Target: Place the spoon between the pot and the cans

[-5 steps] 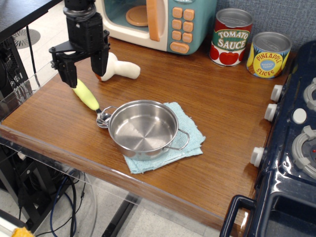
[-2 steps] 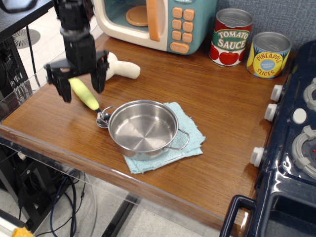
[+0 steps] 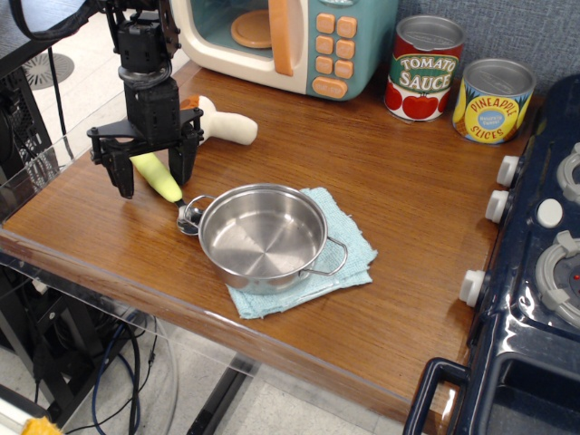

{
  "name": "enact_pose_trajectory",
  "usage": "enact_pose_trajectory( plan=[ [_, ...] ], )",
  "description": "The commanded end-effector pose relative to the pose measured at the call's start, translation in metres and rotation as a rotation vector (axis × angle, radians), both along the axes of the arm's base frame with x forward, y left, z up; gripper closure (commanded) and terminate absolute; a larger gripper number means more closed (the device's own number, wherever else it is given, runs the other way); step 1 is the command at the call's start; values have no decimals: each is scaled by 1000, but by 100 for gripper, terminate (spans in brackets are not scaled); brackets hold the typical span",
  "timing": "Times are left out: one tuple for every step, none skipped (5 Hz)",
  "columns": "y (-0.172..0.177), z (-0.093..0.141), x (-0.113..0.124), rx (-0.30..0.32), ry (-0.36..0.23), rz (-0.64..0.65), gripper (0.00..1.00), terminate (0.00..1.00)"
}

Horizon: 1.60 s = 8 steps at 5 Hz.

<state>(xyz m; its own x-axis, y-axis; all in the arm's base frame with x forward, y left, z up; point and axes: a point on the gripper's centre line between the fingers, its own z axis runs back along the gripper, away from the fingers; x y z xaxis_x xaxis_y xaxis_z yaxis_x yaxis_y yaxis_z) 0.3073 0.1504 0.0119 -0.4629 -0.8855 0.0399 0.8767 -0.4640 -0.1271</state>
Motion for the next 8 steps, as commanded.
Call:
enact_pose_trajectory(
  plan=[
    [-1, 6, 2, -3, -49, -32, 100, 0],
    [2, 6, -2, -9, -50, -32, 100, 0],
    [17, 10, -15, 10, -47, 14, 100, 0],
    [31, 16, -34, 6, -39, 33, 100, 0],
    [43, 29, -50, 24, -33, 78, 100, 0],
    [48, 44, -57, 57, -58, 103, 100, 0],
    [43, 61, -56, 40, -111, 118, 100, 0],
    [23, 89, -43, 7, -160, 115, 100, 0]
  ],
)
